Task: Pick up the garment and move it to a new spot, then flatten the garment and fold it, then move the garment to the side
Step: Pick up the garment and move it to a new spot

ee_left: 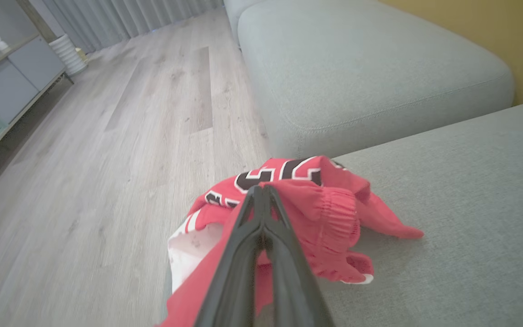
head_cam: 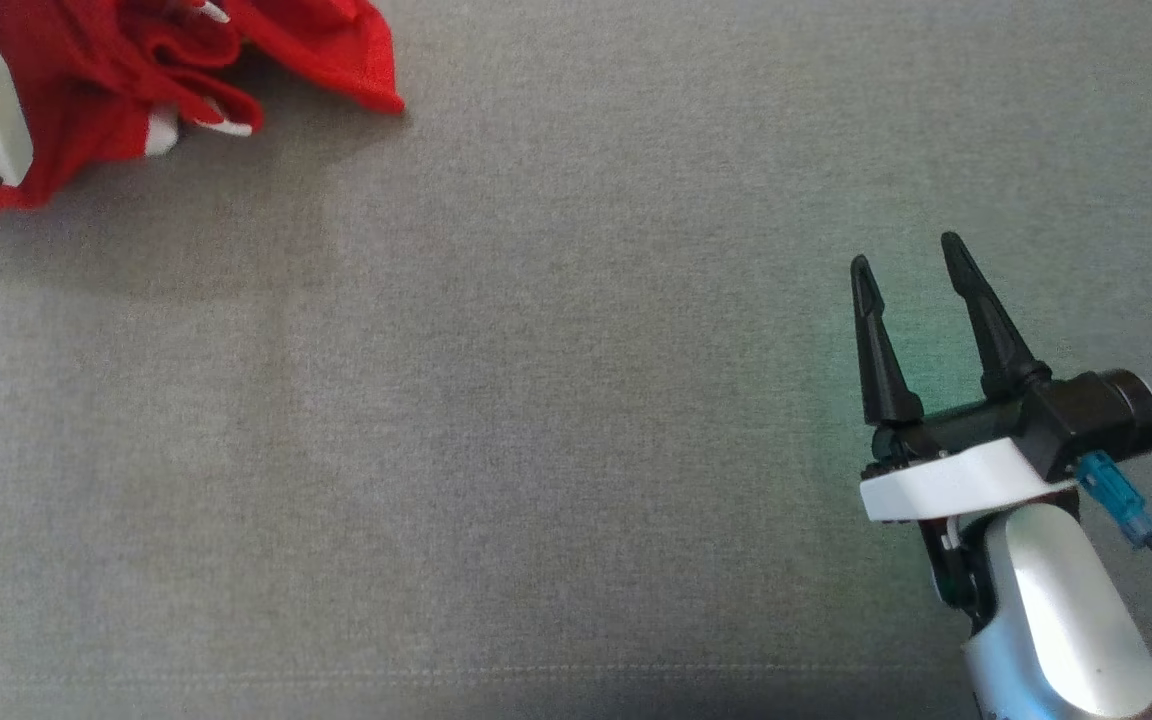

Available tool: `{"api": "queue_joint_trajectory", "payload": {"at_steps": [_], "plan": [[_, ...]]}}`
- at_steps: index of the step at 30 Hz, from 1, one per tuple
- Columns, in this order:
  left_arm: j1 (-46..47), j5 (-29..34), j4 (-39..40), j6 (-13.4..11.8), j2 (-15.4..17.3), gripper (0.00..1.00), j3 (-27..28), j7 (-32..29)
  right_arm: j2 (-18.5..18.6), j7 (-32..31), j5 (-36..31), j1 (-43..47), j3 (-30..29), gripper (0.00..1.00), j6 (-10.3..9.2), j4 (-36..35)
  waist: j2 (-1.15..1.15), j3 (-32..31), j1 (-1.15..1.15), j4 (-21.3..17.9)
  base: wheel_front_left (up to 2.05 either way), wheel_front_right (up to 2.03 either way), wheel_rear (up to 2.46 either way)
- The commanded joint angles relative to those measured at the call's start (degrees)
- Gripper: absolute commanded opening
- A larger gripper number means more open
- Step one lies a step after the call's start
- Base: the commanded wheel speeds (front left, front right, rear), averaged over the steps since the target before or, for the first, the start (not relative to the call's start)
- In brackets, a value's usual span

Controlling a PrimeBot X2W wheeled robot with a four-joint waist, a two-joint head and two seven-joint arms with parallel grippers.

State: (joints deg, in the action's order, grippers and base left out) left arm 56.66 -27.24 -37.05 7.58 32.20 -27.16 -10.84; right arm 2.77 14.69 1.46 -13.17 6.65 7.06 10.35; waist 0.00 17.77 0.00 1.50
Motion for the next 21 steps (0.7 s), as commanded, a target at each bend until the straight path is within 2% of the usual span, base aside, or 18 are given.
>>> {"api": "queue_joint_trajectory", "payload": {"at_steps": [1,5,21], "plan": [[3.52,-0.26,2.29,-0.09,3.74,0.0,1.97,-0.07,0.1,0.3,0.44,0.22,1.09,1.0,0.43,-1.46,0.0,-0.99,0.0,-0.51,0.0,0.0,0.0],[3.92,-0.17,4.78,-0.09,4.28,0.0,0.95,0.2,0.1,0.3,0.96,0.52,0.81,1.0,0.43,-1.23,0.0,-2.37,0.0,-0.95,0.0,0.0,0.0],[4.95,-1.93,22.36,-0.09,1.92,0.0,-8.3,-1.88,0.1,0.31,2.6,1.51,-0.35,1.0,0.43,-0.61,0.0,-7.07,0.0,-2.24,0.0,0.0,0.0]]}}
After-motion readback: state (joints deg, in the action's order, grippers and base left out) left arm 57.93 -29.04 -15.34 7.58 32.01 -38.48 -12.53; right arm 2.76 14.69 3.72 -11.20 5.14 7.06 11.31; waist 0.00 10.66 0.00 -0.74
